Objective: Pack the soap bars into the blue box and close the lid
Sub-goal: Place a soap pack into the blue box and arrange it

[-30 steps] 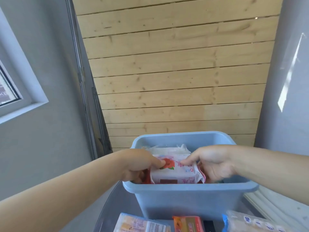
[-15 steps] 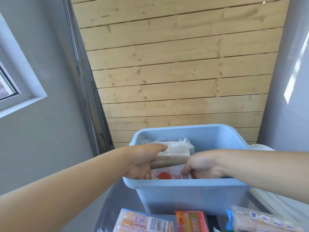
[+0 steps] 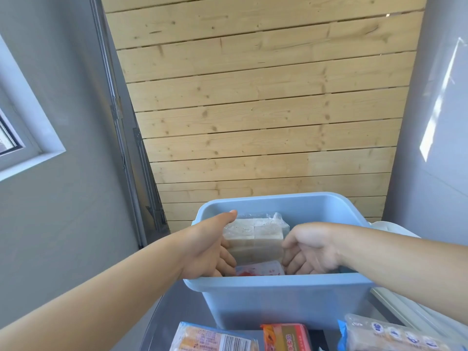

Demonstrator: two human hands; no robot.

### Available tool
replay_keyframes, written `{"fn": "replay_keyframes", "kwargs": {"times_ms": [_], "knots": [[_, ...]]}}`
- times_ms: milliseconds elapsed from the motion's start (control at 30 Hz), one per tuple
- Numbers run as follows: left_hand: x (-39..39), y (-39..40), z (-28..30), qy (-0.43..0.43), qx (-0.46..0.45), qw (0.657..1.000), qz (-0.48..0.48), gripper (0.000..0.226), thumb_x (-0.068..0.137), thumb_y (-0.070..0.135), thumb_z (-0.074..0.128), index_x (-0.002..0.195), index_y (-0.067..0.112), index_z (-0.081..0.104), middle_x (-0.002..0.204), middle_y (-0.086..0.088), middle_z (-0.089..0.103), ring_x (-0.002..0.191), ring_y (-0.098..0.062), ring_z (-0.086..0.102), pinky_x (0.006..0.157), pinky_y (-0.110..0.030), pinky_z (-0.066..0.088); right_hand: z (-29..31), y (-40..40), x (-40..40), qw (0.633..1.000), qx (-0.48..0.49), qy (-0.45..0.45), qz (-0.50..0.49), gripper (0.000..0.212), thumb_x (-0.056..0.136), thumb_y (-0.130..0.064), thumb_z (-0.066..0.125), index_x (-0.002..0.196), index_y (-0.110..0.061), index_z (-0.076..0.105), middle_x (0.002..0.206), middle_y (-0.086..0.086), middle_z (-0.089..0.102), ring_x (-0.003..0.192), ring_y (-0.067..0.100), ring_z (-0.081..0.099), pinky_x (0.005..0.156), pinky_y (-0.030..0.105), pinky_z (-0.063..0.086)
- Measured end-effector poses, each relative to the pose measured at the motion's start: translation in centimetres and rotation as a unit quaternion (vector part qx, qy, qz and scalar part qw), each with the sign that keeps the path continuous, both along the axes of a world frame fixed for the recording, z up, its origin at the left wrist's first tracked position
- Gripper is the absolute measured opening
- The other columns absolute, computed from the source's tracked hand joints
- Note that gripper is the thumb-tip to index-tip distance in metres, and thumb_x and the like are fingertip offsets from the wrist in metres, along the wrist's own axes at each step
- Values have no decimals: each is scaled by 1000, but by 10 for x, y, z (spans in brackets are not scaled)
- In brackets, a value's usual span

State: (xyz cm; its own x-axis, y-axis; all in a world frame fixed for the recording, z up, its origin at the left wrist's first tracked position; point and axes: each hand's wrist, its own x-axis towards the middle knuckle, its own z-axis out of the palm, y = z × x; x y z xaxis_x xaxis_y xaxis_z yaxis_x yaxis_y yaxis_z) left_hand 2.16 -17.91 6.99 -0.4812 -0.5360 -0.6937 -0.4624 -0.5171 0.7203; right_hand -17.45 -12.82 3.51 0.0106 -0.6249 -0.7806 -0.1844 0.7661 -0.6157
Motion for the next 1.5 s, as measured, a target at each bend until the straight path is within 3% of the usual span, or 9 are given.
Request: {"fn": "replay_keyframes", "kwargs": {"times_ms": [167,400,533,733,833,933,1100,1267,1500], "knots": [[-2,1,-8,-56,-105,992,-49,74,88,66,28,139,13,36,139,-26,45,122,-36,52,98,-44,40,3,3,7,999,-29,-33,1,53,98,-26,27,135,11,35,143,29,38,132,40,38,107,44,33],[-8,1,-7,-84,-89,987,-105,82,83,74,18,144,20,29,142,-27,41,125,-36,48,101,-40,38,5,3,17,998,-39,-19,46,58,98,-35,25,137,8,34,143,26,40,123,34,47,101,39,39],[-9,2,-7,-84,-98,984,-121,84,81,76,15,142,22,33,141,-25,42,116,-31,52,91,-35,41,5,4,17,995,-84,24,42,54,97,-37,29,129,4,46,132,23,53,113,31,55,101,38,41],[-11,1,-15,-93,-138,979,-119,81,80,77,16,133,24,46,123,-14,56,115,-27,56,103,-39,39,3,3,26,996,-69,37,36,60,95,-43,34,129,5,41,100,15,58,89,26,54,78,33,44],[-11,1,-15,-83,-139,980,-111,81,80,77,16,132,23,46,123,-15,57,115,-29,56,103,-41,40,1,4,24,997,-60,2,39,47,95,-42,35,112,-1,52,101,9,67,81,15,60,71,29,46],[-10,2,-15,-76,-143,982,-101,81,80,78,14,130,24,48,127,-17,57,114,-30,57,101,-41,41,-2,2,31,996,-80,17,44,25,93,-32,44,75,-17,54,54,-4,60,52,9,49,51,19,42],[-9,0,-18,-69,-139,983,-98,82,78,79,14,129,24,49,123,-15,58,114,-30,56,86,-34,45,-5,2,26,998,-65,-1,5,23,93,-22,38,77,-17,53,69,1,51,57,13,47,51,19,43],[-10,-2,-19,-62,-127,985,-97,83,77,80,14,132,25,46,132,-18,54,120,-33,53,98,-40,43,-13,-3,28,995,-34,-97,2,21,90,-19,30,82,-7,46,73,7,45,62,16,44,58,25,43],[-10,-4,-24,-52,-129,985,-98,85,75,81,16,132,26,45,124,-14,59,115,-30,57,95,-39,45,-17,-4,21,987,-30,-156,0,22,84,-27,35,86,-6,41,76,10,44,61,20,47,61,29,43]]}}
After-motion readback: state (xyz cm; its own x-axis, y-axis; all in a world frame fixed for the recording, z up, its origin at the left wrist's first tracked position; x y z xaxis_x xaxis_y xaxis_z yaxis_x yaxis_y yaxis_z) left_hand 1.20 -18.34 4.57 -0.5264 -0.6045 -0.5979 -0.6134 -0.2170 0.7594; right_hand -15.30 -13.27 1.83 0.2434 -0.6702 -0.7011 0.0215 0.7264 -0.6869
